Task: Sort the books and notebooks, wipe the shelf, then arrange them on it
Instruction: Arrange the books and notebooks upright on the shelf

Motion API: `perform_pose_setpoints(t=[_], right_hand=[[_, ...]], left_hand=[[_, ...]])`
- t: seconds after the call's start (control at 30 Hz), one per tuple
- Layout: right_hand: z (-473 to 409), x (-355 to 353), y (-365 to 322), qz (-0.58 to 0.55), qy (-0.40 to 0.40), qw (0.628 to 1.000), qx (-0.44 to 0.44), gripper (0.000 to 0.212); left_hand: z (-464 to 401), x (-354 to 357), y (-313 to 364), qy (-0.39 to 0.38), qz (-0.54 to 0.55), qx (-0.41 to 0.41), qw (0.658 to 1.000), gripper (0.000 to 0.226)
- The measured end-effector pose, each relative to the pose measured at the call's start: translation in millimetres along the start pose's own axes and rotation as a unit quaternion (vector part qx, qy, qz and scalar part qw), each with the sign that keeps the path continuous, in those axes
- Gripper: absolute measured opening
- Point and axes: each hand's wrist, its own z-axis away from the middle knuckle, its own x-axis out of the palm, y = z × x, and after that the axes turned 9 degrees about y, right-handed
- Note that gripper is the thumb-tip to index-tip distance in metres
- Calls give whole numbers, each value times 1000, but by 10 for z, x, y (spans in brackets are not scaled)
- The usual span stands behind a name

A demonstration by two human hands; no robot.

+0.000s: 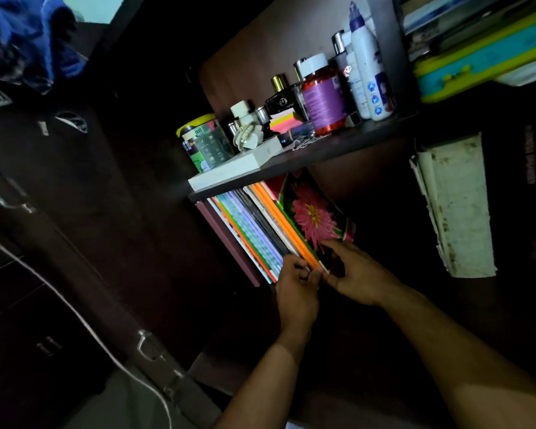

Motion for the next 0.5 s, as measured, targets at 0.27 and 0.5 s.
perform_pose_setpoints(t=[0.27,0.5], right_hand=[[170,-55,-123,-13,-13,999,26,69],[936,-510,-458,43,-47,996,69,64]], left_hand=[[22,-11,104,-9,-35,-5,999,28],[90,-77,103,-10,-49,14,999,39]])
